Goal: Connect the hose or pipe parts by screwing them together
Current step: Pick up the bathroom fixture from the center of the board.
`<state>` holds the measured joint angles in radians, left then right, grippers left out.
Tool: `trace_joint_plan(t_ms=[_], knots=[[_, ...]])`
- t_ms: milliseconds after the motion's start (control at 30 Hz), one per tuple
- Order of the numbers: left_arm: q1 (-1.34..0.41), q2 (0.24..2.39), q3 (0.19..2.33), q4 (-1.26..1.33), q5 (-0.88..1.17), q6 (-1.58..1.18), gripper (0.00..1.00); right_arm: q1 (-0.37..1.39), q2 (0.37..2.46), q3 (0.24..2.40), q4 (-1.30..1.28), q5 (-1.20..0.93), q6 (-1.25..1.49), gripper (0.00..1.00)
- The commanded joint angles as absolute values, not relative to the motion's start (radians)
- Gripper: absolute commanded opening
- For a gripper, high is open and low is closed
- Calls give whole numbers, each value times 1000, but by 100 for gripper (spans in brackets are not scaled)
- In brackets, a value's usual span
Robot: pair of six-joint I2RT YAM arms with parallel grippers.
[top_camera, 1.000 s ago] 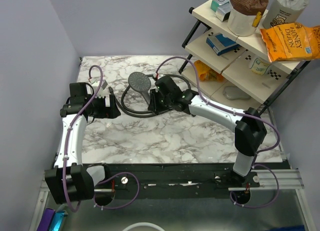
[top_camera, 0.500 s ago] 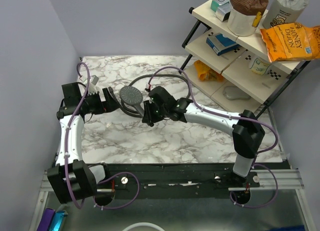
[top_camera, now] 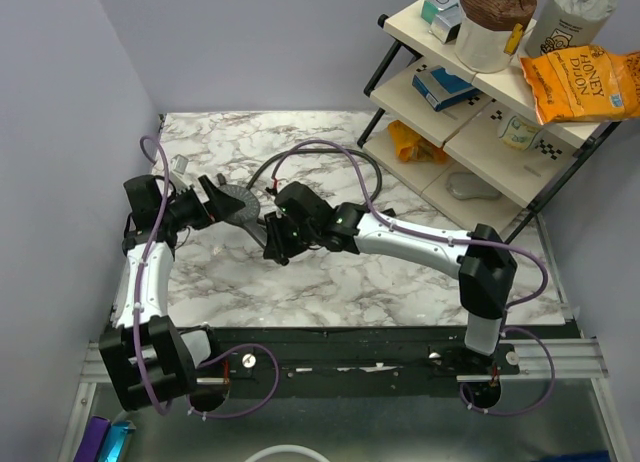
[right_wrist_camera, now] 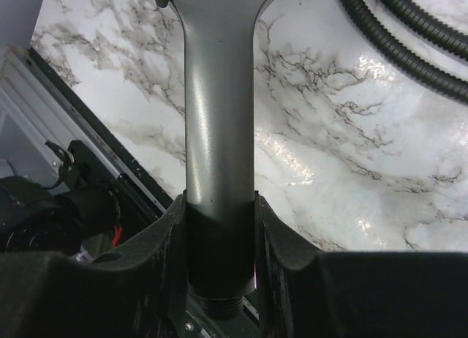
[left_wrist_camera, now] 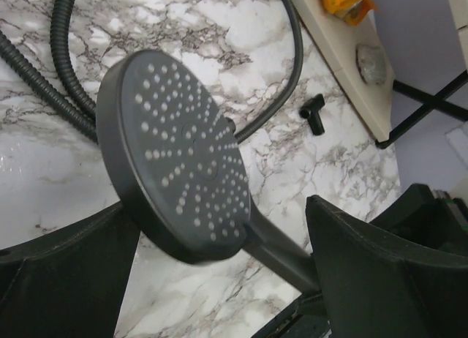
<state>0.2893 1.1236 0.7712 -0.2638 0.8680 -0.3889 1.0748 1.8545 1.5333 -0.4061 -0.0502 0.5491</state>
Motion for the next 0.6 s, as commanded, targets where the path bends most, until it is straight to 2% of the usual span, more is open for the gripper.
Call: trace_joint_plan(t_ms=[0,167,367,467,500,567], knots=[[325,1150,738,-111,933,-508,95,1094,1870,1597,-403,-37,551,1],[340,1167,704,-80,956,-512,93,1112,1888,1637,-434,-15,537,1],[367,1189,689,-54,1006,-525,80,1126,1948,1735,-469,-12,532,1],[405,1209,680,-9,1043,-546,67,1137,1974,1773,-495,-5,526,1],[416,1224,675,-5,1069,-554,56,1140,1986,1792,-500,-5,526,1],[446,1242,670,52,1104,-577,45,1144,1996,1801,-505,-3,523,1]])
